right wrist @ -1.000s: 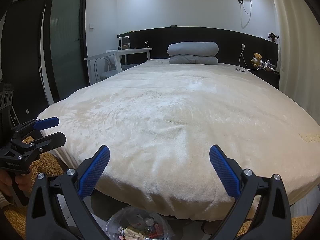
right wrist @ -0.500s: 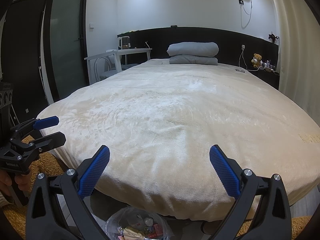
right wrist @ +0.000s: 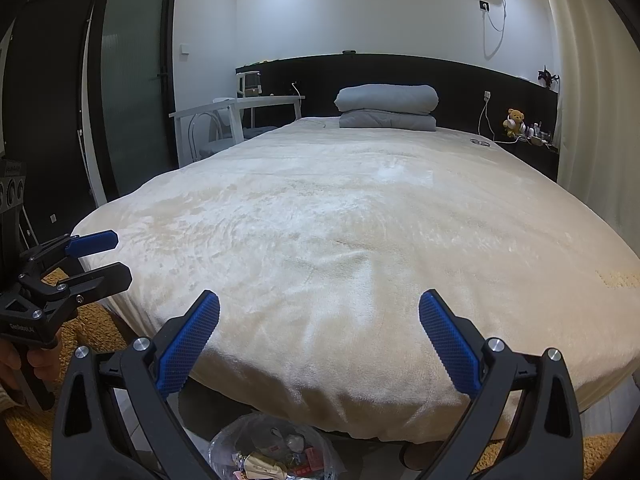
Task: Collect trash
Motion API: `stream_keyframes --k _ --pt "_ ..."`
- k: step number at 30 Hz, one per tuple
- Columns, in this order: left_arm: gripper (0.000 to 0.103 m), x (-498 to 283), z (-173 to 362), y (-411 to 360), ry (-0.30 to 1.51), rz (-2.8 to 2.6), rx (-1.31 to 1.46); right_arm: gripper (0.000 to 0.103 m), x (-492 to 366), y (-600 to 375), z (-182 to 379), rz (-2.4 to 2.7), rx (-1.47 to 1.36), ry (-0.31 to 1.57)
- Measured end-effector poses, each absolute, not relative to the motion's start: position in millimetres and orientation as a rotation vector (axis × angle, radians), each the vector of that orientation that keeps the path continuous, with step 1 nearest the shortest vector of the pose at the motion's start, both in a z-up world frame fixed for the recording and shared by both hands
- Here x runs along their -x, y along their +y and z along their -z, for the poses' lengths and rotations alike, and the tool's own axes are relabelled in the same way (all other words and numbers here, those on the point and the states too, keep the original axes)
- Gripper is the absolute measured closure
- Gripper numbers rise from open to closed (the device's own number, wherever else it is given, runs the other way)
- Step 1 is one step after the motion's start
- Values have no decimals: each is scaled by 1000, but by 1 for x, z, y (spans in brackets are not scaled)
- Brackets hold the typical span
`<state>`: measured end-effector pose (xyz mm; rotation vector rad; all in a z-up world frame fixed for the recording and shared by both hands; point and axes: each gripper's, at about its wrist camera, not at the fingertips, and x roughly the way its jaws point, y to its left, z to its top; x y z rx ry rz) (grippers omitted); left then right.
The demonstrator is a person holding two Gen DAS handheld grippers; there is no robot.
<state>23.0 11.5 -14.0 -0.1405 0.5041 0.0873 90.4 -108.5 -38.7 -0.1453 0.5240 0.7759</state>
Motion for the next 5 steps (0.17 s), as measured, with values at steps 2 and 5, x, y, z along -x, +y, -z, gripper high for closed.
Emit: stream_keyframes --k 2,5 --pt "6 -24 14 13 506 -86 144 4 -90 -108 39 -775 146 523" --pt "6 -24 14 13 507 -84 143 4 -90 -108 39 -775 147 524"
